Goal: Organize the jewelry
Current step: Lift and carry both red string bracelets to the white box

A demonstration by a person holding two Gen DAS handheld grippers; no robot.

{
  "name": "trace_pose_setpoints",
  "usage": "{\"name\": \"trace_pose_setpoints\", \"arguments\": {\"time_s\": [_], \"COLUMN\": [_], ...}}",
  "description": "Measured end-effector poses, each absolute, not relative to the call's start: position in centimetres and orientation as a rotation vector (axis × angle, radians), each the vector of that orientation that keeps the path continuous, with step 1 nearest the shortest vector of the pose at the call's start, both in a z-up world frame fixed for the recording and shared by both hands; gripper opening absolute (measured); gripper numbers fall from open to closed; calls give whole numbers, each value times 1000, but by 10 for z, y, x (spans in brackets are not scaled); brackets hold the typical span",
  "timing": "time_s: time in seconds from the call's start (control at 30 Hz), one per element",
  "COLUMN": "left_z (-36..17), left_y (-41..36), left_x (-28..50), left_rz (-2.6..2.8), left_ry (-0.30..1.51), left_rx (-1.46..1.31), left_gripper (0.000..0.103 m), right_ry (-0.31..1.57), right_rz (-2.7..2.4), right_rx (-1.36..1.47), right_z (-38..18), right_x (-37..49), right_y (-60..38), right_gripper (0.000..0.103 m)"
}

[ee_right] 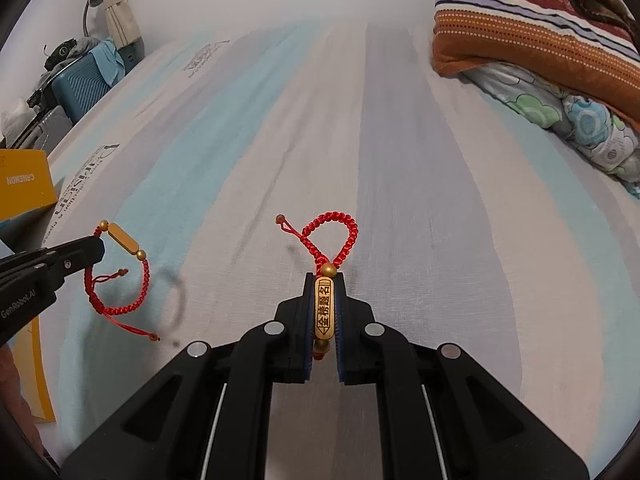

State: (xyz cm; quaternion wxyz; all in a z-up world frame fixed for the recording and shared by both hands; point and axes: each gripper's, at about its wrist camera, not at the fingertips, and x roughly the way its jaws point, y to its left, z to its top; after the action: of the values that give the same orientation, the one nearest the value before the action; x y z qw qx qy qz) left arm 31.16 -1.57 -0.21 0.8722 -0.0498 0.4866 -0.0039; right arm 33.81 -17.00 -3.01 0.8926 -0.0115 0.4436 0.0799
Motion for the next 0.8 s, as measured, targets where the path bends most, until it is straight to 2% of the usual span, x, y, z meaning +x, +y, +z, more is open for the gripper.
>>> {"name": "trace_pose_setpoints", "arguments": {"time_s": [0.8], "left_z": [48], "left_y": [10], "left_x": [247], "left_rz": [43], "left_ry": [893], "left_rx": [-53], "left_gripper": [3], "right_ry": [807], "right_rz": [150], "right_rx": [-39], "right_z": [19], "right_x": [288], "right_y": [-144], "right_gripper": [7]}}
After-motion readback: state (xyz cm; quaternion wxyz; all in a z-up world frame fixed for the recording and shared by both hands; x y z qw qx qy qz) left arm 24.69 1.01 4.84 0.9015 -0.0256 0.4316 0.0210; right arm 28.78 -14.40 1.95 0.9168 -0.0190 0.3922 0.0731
